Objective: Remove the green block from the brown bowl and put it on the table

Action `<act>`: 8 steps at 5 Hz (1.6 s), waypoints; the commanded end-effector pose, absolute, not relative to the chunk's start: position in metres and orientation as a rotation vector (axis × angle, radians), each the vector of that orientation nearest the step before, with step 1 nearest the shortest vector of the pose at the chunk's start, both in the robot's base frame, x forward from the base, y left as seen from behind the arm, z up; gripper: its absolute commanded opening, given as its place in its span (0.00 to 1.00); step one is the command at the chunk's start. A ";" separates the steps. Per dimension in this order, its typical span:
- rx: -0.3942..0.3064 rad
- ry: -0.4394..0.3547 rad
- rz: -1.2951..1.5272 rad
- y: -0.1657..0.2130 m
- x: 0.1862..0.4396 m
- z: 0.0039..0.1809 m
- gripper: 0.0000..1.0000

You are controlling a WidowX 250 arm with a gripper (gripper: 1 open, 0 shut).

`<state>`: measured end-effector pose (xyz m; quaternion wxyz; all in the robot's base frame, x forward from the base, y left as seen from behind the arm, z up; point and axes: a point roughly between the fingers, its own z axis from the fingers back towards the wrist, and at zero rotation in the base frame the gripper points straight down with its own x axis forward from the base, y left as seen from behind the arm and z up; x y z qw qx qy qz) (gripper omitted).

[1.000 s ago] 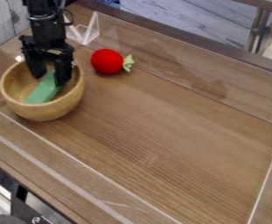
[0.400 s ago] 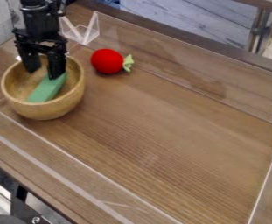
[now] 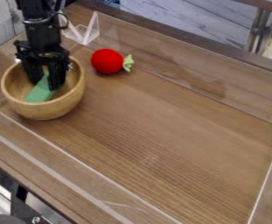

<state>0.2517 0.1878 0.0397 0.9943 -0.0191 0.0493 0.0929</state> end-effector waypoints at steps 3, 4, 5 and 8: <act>-0.049 -0.013 0.192 0.180 0.254 0.120 0.00; -0.075 -0.039 0.148 0.171 0.251 0.146 0.00; -0.086 -0.042 0.092 0.163 0.242 0.157 0.00; -0.091 0.003 0.000 0.148 0.241 0.123 0.00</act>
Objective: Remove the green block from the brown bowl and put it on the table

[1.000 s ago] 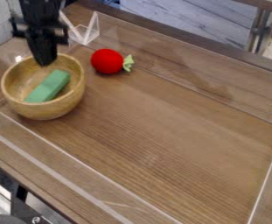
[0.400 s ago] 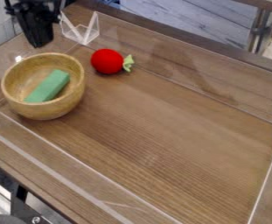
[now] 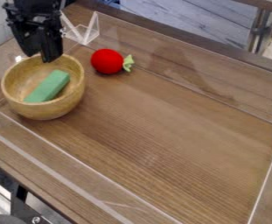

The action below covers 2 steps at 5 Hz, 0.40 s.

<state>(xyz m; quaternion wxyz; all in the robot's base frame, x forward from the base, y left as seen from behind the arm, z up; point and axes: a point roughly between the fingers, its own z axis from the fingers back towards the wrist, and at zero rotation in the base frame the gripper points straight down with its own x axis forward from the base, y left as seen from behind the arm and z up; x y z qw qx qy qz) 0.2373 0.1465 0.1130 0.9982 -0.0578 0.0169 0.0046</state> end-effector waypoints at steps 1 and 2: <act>-0.089 0.017 0.001 0.150 0.248 0.105 1.00; -0.101 -0.005 0.008 0.133 0.250 0.122 0.00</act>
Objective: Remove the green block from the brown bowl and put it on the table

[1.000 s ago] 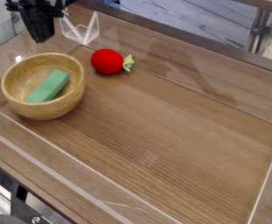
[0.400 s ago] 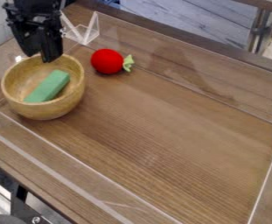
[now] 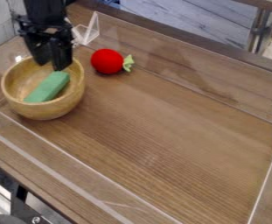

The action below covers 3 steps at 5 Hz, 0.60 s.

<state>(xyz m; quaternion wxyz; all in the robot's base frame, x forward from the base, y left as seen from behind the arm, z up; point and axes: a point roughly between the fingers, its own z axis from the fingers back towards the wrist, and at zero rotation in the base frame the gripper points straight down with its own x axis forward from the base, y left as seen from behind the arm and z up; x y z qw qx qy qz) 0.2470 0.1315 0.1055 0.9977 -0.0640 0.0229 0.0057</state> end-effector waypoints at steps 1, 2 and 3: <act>-0.103 -0.011 -0.005 0.121 0.249 0.128 0.00; -0.102 0.002 -0.054 0.117 0.248 0.115 1.00; -0.112 -0.012 -0.088 0.102 0.253 0.117 0.00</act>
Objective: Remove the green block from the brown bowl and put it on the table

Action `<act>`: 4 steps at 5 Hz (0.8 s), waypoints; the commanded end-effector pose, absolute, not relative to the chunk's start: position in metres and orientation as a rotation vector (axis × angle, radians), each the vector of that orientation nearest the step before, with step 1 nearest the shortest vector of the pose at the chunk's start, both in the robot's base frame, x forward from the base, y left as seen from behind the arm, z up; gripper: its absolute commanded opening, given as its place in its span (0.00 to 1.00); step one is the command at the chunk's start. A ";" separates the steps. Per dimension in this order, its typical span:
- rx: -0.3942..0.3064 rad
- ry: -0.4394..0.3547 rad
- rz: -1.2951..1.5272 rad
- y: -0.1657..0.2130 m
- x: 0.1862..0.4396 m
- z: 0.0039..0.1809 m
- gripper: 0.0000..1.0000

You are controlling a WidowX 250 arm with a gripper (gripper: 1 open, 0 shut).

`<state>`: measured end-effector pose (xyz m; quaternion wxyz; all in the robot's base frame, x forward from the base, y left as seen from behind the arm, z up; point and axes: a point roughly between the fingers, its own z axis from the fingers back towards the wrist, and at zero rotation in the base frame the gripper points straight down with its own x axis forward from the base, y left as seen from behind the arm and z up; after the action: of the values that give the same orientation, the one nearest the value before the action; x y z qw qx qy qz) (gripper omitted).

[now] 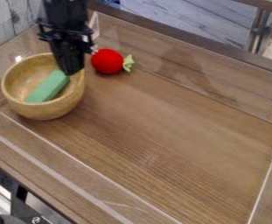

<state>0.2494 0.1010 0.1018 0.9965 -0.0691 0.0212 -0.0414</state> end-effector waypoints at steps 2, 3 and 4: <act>-0.123 -0.017 -0.109 0.079 0.258 0.122 0.00; -0.122 -0.009 -0.127 0.087 0.257 0.122 1.00; -0.119 -0.002 -0.138 0.096 0.255 0.121 1.00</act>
<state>0.2478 0.0922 0.1082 0.9951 -0.0712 0.0229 -0.0653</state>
